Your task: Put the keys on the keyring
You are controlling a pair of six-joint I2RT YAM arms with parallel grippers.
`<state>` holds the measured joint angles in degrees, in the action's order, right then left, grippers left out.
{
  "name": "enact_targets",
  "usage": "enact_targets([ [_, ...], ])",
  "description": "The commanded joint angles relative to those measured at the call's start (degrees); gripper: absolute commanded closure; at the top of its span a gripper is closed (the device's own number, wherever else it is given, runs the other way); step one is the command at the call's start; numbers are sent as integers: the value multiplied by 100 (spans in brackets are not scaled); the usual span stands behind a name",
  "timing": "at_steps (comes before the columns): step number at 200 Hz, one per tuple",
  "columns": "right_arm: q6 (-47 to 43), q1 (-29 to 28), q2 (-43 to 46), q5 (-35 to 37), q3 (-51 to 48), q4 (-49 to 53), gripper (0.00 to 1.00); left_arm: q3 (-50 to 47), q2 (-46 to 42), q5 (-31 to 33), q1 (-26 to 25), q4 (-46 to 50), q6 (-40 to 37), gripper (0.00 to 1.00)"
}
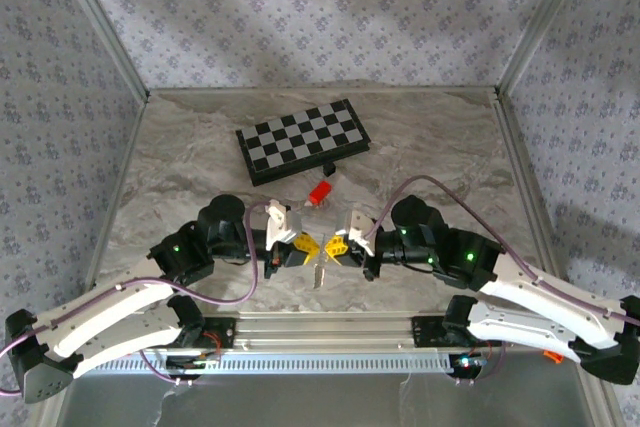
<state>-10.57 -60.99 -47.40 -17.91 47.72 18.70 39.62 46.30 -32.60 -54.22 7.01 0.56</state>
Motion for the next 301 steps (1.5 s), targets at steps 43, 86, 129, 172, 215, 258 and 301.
enact_targets([
  [43, -426, -166, 92, 138, -103, 134, 100, 230, 60, -159, -63, -415, 40, 100],
  [86, -508, -167, 222, 185, -200, 175, 100, 210, 36, -133, -54, -486, 73, 100],
  [129, -526, -126, 411, 137, -342, 139, 100, 108, -43, -84, -45, -730, 171, 100],
  [172, -474, -115, 417, 223, -359, 53, 100, -23, -92, -38, -45, -1044, 335, 100],
  [215, -390, -114, 442, 214, -378, -54, 97, -162, -147, 141, -45, -1392, 412, 100],
  [258, -127, -115, 702, 377, -415, -212, 72, -250, -164, 327, -45, -1555, 360, 100],
  [301, 572, -16, 1186, 1000, -522, -370, 58, -460, -304, 419, -41, -2038, 310, 100],
])
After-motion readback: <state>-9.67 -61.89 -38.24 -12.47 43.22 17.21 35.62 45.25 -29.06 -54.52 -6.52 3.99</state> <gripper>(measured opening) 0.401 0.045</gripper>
